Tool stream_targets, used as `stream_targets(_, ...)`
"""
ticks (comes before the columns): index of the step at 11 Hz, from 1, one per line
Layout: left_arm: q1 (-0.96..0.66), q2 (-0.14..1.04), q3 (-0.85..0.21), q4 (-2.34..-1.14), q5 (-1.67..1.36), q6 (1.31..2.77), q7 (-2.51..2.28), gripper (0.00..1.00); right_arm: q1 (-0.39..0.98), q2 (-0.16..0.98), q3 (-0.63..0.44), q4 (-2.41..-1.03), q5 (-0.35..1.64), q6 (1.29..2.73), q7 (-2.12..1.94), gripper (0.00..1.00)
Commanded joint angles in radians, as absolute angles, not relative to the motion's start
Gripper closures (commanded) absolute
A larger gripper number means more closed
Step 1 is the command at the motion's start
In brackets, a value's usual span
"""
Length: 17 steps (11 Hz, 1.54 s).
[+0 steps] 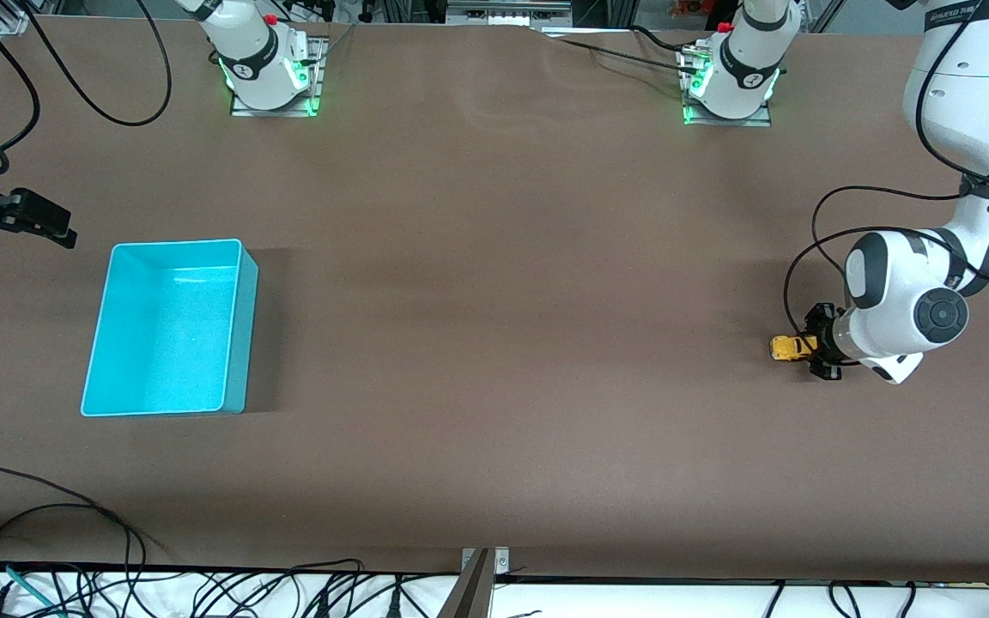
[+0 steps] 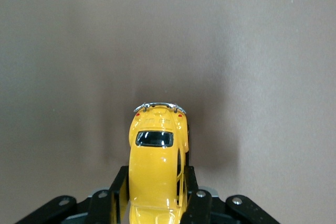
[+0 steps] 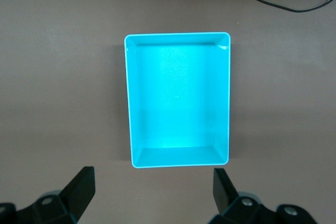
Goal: Wind up and store yellow beetle car
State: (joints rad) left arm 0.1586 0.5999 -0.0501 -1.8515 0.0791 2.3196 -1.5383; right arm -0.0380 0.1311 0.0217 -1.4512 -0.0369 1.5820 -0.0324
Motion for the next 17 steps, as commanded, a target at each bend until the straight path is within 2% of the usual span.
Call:
stream_targets(1,0.179,0.686,-0.044,-1.829,0.110,2.342,-1.520,1.00,-0.041,0.127,0.026,-1.439,-0.043,1.566,-0.020,0.00)
stream_targets(9,0.195,0.681,-0.043,-1.818,0.109,2.341,-1.512,1.00,-0.041,0.127,0.028,-1.439,-0.043,1.566,-0.020,0.00)
stream_targets(10,0.195,0.677,-0.044,-1.815,0.109,2.341,-1.519,0.88,-0.041,0.127,0.028,-1.439,-0.043,1.566,-0.020,0.00)
stream_targets(11,0.198,0.676,-0.043,-1.796,0.107,2.336,-1.516,0.70,-0.041,0.127,0.026,-1.439,-0.043,1.566,-0.020,0.00)
stream_targets(12,0.202,0.675,-0.044,-1.790,0.107,2.333,-1.516,0.56,-0.041,0.129,0.028,-1.439,-0.043,1.566,-0.020,0.00)
stream_targets(14,0.203,0.672,-0.044,-1.790,0.107,2.332,-1.517,0.36,-0.041,0.129,0.028,-1.439,-0.043,1.566,-0.020,0.00)
stream_targets(15,0.201,0.670,-0.044,-1.790,0.109,2.332,-1.519,0.11,-0.041,0.129,0.028,-1.439,-0.043,1.566,-0.020,0.00)
stream_targets(17,0.201,0.661,-0.044,-1.789,0.107,2.330,-1.520,0.04,-0.041,0.127,0.028,-1.439,-0.043,1.565,-0.020,0.00)
